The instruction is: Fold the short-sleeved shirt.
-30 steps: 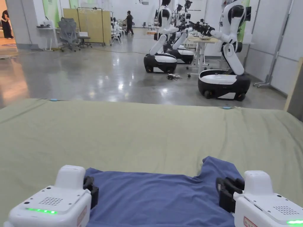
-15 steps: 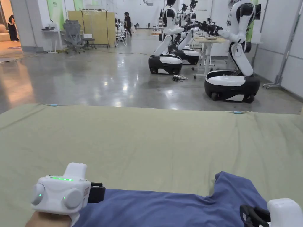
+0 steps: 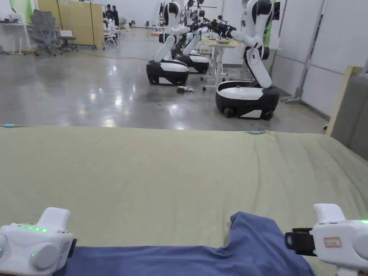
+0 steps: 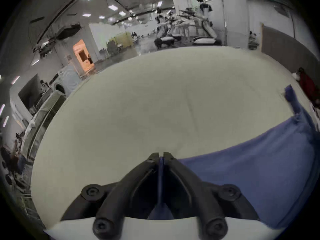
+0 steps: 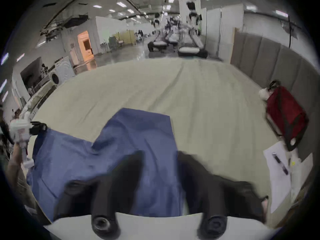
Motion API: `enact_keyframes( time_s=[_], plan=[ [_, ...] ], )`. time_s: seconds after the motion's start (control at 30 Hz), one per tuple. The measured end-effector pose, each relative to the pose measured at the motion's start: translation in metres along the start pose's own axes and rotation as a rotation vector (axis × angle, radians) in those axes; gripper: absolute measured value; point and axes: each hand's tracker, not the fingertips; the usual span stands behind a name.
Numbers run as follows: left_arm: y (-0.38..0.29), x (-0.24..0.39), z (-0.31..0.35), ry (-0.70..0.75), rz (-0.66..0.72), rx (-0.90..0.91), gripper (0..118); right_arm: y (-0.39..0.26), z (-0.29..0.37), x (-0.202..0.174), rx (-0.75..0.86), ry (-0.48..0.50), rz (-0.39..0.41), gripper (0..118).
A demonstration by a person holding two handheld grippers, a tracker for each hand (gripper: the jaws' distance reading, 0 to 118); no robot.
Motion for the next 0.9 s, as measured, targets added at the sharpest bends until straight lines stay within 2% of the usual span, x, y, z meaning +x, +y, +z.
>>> enact_keyframes(
  time_s=[0.03, 0.2, 0.23, 0.27, 0.3, 0.33, 0.37, 0.4, 0.5, 0.57, 0.73, 0.9],
  plan=[
    [0.002, 0.001, 0.007, -0.017, 0.011, 0.008, 2, 0.005, -0.016, 0.0, -0.057, -0.013, 0.009, 90],
    [0.009, 0.003, 0.035, -0.054, -0.018, 0.047, 2, 0.012, -0.068, -0.003, -0.166, -0.116, 0.019, 90],
    [0.01, 0.0, 0.037, -0.056, -0.021, 0.058, 2, 0.012, -0.072, -0.009, -0.208, -0.16, 0.021, 84],
    [0.009, 0.001, 0.041, -0.054, -0.024, 0.074, 2, 0.009, -0.074, -0.017, -0.235, -0.219, 0.028, 70],
    [0.01, 0.002, 0.043, -0.056, -0.021, 0.08, 2, 0.005, -0.072, -0.024, -0.219, -0.201, 0.032, 58],
    [0.011, 0.001, 0.043, -0.064, -0.019, 0.08, 2, 0.004, -0.066, -0.031, -0.198, -0.225, 0.046, 38],
    [0.012, 0.001, 0.042, -0.067, -0.02, 0.082, 2, 0.006, -0.063, -0.039, -0.201, -0.231, 0.073, 5],
    [0.012, 0.003, 0.044, -0.06, -0.027, 0.088, 2, 0.006, -0.06, -0.046, -0.199, -0.224, 0.108, 5],
    [0.012, 0.005, 0.048, -0.043, -0.045, 0.09, 2, 0.006, -0.05, -0.05, -0.206, -0.132, 0.102, 5],
    [0.009, 0.001, 0.063, -0.042, -0.021, 0.112, 2, 0.006, -0.033, -0.05, -0.158, -0.153, 0.097, 5],
    [-0.003, -0.014, 0.142, -0.064, 0.01, 0.251, 2, 0.003, 0.066, -0.049, 0.035, -0.083, 0.14, 5],
    [-0.047, -0.038, 0.239, -0.084, 0.042, 0.353, 2, -0.046, 0.175, -0.043, 0.176, -0.009, 0.13, 5]
  ],
)
